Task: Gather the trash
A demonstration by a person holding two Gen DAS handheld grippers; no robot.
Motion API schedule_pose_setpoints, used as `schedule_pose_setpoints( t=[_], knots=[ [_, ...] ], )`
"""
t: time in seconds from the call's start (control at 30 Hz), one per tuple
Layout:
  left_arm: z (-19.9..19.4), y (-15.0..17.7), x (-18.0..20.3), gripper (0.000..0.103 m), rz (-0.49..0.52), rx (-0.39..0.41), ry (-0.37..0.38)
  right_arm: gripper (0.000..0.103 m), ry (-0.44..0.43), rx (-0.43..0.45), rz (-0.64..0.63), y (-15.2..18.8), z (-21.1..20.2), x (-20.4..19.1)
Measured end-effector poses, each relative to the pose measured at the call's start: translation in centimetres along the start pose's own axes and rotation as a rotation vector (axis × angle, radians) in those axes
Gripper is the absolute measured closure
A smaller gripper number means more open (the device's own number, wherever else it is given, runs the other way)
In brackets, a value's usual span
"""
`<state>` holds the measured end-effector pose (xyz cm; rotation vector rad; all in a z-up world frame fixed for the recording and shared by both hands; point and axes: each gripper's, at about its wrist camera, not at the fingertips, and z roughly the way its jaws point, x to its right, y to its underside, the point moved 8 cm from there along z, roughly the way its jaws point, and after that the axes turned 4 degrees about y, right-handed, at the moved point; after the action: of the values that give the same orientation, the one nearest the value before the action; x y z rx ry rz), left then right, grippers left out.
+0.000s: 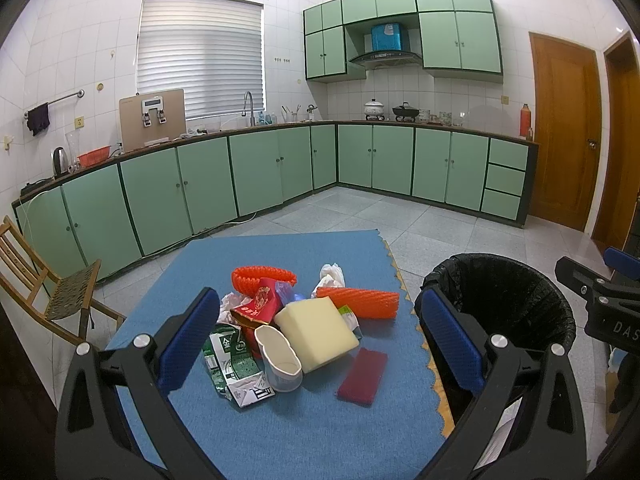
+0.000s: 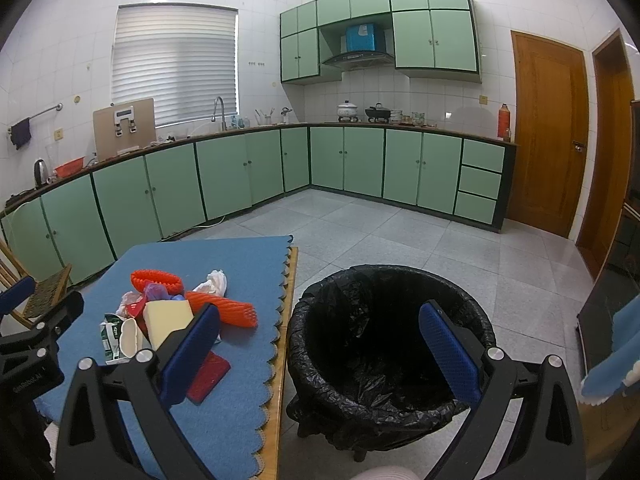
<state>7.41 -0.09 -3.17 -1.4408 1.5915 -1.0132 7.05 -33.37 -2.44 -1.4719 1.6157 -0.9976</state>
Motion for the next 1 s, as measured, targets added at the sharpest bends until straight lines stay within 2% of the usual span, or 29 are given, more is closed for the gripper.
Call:
schedule_pose_setpoints(
  t=[1.0],
  knots=[
    [0.0, -0.01, 0.01, 0.005, 0.0, 0.001, 0.0, 0.006, 0.003, 0.0, 0.003, 0.24, 0.47, 0.35]
  ],
)
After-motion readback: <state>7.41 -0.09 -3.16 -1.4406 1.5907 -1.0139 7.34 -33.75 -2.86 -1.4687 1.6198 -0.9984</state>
